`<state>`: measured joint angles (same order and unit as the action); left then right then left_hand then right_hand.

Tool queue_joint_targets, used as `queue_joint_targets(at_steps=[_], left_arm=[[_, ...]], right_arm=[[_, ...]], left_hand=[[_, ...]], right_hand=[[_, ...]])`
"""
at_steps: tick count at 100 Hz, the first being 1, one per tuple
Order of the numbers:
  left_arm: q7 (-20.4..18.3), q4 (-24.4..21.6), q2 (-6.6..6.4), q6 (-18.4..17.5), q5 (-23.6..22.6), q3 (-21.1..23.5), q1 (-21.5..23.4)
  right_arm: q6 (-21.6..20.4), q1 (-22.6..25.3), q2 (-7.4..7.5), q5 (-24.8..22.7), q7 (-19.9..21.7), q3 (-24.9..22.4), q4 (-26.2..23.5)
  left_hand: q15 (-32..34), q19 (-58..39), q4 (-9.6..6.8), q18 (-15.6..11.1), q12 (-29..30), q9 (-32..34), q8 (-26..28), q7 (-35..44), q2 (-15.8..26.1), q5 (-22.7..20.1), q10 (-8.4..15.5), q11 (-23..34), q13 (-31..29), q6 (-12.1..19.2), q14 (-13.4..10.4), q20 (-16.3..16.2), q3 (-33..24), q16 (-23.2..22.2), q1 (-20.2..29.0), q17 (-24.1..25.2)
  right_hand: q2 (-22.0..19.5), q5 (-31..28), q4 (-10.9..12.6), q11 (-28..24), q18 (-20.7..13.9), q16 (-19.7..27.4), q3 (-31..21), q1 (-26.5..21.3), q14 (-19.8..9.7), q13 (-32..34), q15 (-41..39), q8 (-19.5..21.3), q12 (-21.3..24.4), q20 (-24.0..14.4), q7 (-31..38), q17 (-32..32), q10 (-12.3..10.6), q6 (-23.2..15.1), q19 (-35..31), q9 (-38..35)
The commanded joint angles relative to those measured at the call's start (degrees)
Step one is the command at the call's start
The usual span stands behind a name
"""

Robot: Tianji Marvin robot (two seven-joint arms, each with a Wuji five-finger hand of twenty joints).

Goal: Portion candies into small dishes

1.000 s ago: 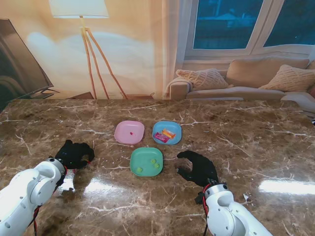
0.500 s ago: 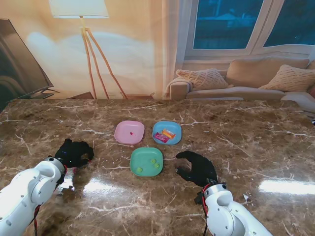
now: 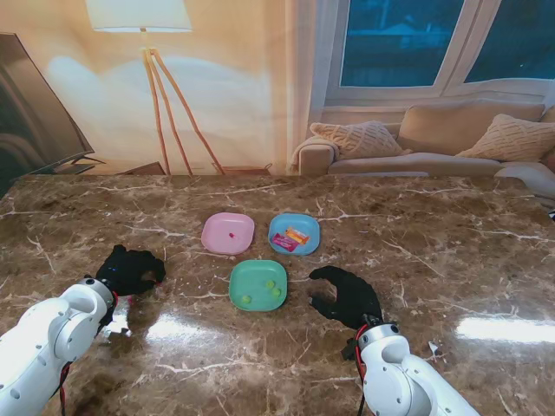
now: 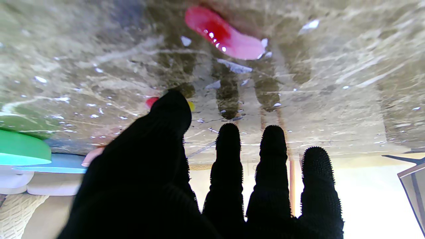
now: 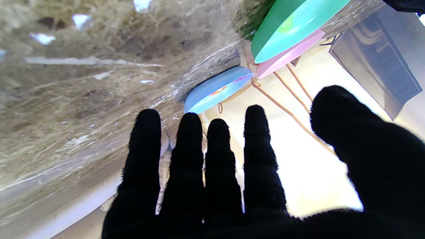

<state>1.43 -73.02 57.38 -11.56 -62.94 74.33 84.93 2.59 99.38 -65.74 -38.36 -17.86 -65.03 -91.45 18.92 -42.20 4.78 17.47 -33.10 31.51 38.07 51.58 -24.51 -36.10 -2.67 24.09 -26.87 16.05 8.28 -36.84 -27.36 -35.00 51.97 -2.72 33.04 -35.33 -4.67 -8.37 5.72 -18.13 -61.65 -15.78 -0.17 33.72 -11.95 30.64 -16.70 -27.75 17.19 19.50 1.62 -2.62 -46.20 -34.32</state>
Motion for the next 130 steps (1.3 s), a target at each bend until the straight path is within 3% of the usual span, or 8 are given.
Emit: queue_joint_targets(at_steps=[1, 19, 44, 48, 55, 73, 93, 130], left_arm=[[-0.8, 3.3, 0.04, 0.0, -0.5, -1.1, 1.8], [-0.9, 3.3, -0.04, -0.4, -0.7, -0.9, 1.8], [-0.7, 4.0, -0.26, -2.4, -1.0, -1.1, 1.5], [0.1, 4.6, -0.28, -3.0, -1.0, -1.3, 1.2], [0.8, 5.4, -0.30, -3.5, -0.9, -1.7, 0.9], [1.1, 6.2, -0.32, -4.4, -0.3, -2.3, 0.4], [1.9, 7.3, -0.28, -4.6, 0.1, -2.9, -0.2], [2.9, 7.2, -0.16, -4.5, 0.2, -2.9, 0.2]], right_arm=[[0.2, 0.2, -0.08, 0.3, 0.9, 0.2, 0.4], [-0.1, 0.0, -0.14, 0.4, 0.6, 0.4, 0.8], [-0.7, -0.4, -0.18, 0.7, 0.5, 0.5, 1.5], [-0.8, -0.4, -0.19, 0.7, 0.4, 0.5, 1.5], [-0.9, -0.5, -0.20, 0.9, 0.5, 0.5, 1.7], [-1.2, -0.7, -0.22, 1.0, 0.4, 0.6, 1.9], [-1.4, -0.7, -0.20, 1.1, 0.5, 0.6, 2.1], [-1.5, -0.8, -0.20, 1.1, 0.5, 0.6, 2.2]], left_hand=[[1.3, -1.4, -2.94, -0.3, -0.6, 1.5, -7.0, -2.1, -3.2, -8.5, 0.2, 0.0, -1.0, -0.8, -0.1, -0.6, 2.3, -0.8, 6.1, 0.3], [1.5, -1.4, -2.71, -0.5, -1.5, 1.3, -5.2, 0.4, -1.7, -6.9, 0.3, 1.2, -1.0, 0.6, -0.1, -0.5, 3.3, -1.0, 5.9, 0.2], [1.7, -0.9, -2.89, -1.0, -5.8, 1.7, 5.3, -3.6, 0.9, -4.8, 0.4, 4.1, 0.0, 1.4, -0.1, -0.3, 4.6, -1.3, 5.1, 0.8], [2.0, -0.9, -2.85, -1.2, -13.0, 2.4, 7.1, -4.9, 1.3, -4.9, 0.3, 4.2, -0.1, 1.1, -0.1, -0.4, 4.7, -1.5, 5.2, 0.8], [2.2, -0.8, -2.89, -1.3, -20.1, 3.7, 8.8, -5.2, 1.9, -4.2, 0.5, 3.9, -0.1, 0.8, -0.2, -0.4, 5.0, -1.7, 5.3, 1.0], [2.3, 0.0, -2.93, -1.6, -29.6, 5.8, 11.8, -5.4, 2.4, -2.8, 0.3, 4.0, 0.4, 0.2, -0.3, -0.1, 4.0, -1.7, 4.9, 1.5], [2.5, 0.6, -2.89, -1.9, -34.4, 6.8, 14.1, -4.8, 3.5, -0.9, 0.4, 4.6, 0.9, -0.7, -0.3, 0.2, 3.7, -1.8, 5.2, 2.0], [2.7, 0.9, -2.55, -2.0, -37.0, 7.0, 15.4, -4.4, 4.0, -0.1, 0.7, 3.6, 1.6, -1.0, -0.6, 0.3, 3.5, -1.9, 5.5, 2.7]], right_hand=[[-0.5, 0.5, 0.8, 0.2, -0.4, -1.1, -0.4, 0.4, 1.9, -0.4, -0.2, -0.5, 0.4, -1.4, 0.3, 0.2, -0.2, -1.3, -0.8, 0.6], [-0.5, 0.5, 0.8, 0.2, -0.4, -1.1, -0.5, 0.4, 1.9, -0.4, -0.1, -0.5, 0.4, -1.4, 0.3, 0.3, -0.2, -1.3, -0.8, 0.6], [-0.9, 0.5, 0.9, 0.2, -0.4, -1.0, -0.6, 0.6, 1.8, -0.4, -0.1, -0.5, 0.3, -1.4, 0.3, 0.3, -0.2, -1.3, -0.8, 0.6], [-1.1, 0.6, 0.9, 0.2, -0.4, -1.0, -0.6, 0.6, 1.8, -0.4, -0.1, -0.5, 0.3, -1.4, 0.3, 0.3, -0.2, -1.3, -0.8, 0.5], [-1.2, 0.5, 0.9, 0.2, -0.4, -1.0, -0.6, 0.7, 1.8, -0.5, -0.1, -0.5, 0.3, -1.4, 0.3, 0.3, -0.2, -1.4, -0.8, 0.5], [-1.4, 0.6, 0.9, 0.2, -0.4, -1.0, -0.6, 0.9, 1.8, -0.5, -0.1, -0.6, 0.4, -1.4, 0.3, 0.3, -0.2, -1.4, -0.8, 0.6], [-1.6, 0.6, 0.9, 0.2, -0.3, -1.0, -0.5, 1.1, 1.7, -0.5, -0.1, -0.6, 0.4, -1.4, 0.3, 0.4, -0.3, -1.4, -0.9, 0.6], [-1.6, 0.6, 1.0, 0.2, -0.3, -1.0, -0.5, 1.1, 1.7, -0.5, -0.1, -0.6, 0.4, -1.4, 0.3, 0.4, -0.3, -1.4, -0.9, 0.7]])
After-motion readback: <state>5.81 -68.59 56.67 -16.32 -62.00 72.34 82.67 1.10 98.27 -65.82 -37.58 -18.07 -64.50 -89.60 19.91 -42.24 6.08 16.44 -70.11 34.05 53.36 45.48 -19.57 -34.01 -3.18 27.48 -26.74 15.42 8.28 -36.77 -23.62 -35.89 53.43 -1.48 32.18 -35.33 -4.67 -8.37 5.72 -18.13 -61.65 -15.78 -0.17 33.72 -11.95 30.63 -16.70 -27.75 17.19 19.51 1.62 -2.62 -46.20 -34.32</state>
